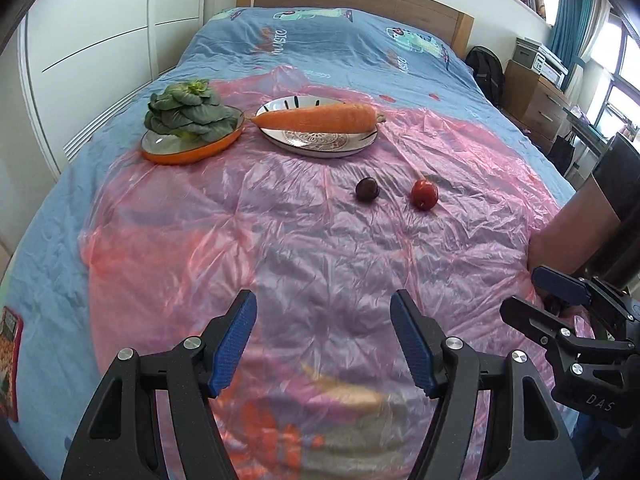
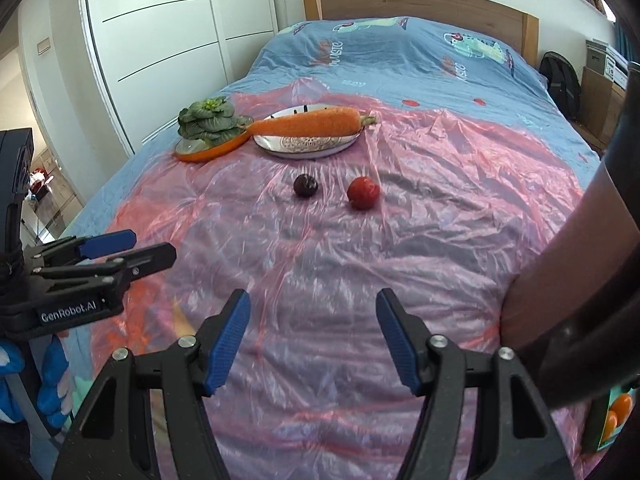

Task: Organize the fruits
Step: 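Grasp the last dark plum with the left tool while the right tool grasps a red plum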

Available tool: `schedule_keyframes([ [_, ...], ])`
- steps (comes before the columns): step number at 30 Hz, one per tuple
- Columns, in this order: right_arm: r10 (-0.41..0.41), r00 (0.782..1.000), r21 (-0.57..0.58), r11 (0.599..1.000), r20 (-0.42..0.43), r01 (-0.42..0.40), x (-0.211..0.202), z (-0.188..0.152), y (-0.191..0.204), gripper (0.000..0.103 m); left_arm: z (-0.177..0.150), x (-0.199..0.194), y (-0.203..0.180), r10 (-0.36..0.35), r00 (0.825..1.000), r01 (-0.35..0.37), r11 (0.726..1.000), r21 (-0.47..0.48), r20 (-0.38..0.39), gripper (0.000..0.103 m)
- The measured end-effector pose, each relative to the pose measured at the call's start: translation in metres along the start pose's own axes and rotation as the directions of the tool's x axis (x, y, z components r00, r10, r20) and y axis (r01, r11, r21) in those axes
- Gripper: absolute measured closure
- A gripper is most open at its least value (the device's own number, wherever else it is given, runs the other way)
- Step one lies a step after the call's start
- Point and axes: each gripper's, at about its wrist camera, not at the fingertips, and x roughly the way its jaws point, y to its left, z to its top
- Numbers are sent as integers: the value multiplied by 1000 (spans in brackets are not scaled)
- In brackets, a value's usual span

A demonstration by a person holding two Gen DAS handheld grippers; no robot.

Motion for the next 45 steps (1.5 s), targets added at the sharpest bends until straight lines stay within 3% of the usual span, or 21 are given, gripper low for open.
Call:
schedule_keyframes([
  [6, -6, 999, 64, 998, 45, 3, 50, 37, -24, 23, 38, 54, -19, -23, 999, 21, 994, 107, 22, 39],
  [15, -6, 999, 106, 994, 48, 1, 109, 68, -50, 28, 69, 116, -22, -59, 998, 61, 986, 158, -12, 42],
  [17, 10, 999, 118, 993, 44, -15, 117, 70, -54, 39, 71, 123, -22, -65, 998, 68, 983, 169, -24, 43],
  [22, 43, 999, 117, 992, 29, -46, 128, 74, -55, 50, 71, 133, -32, -66, 997, 74, 970, 231, -40, 45],
  [29, 47, 999, 130, 990, -5, -46, 140, 77, -55, 54, 75, 143, -38, -69, 995, 85, 959, 270, -67, 63],
  [33, 44, 999, 142, 989, -23, -40, 146, 75, -56, 54, 75, 148, -39, -76, 994, 95, 957, 275, -78, 63],
  [36, 49, 998, 147, 988, -26, -44, 150, 75, -56, 67, 76, 150, -37, -85, 993, 105, 955, 276, -85, 66],
  [38, 45, 999, 145, 989, -29, -40, 152, 75, -56, 84, 76, 152, -36, -98, 991, 119, 955, 271, -92, 70],
  [40, 49, 998, 149, 988, -32, -44, 153, 75, -57, 94, 77, 153, -35, -108, 990, 130, 956, 264, -96, 73],
  [45, 55, 998, 146, 988, -31, -50, 153, 74, -57, 94, 76, 154, -34, -123, 988, 144, 955, 261, -96, 80],
])
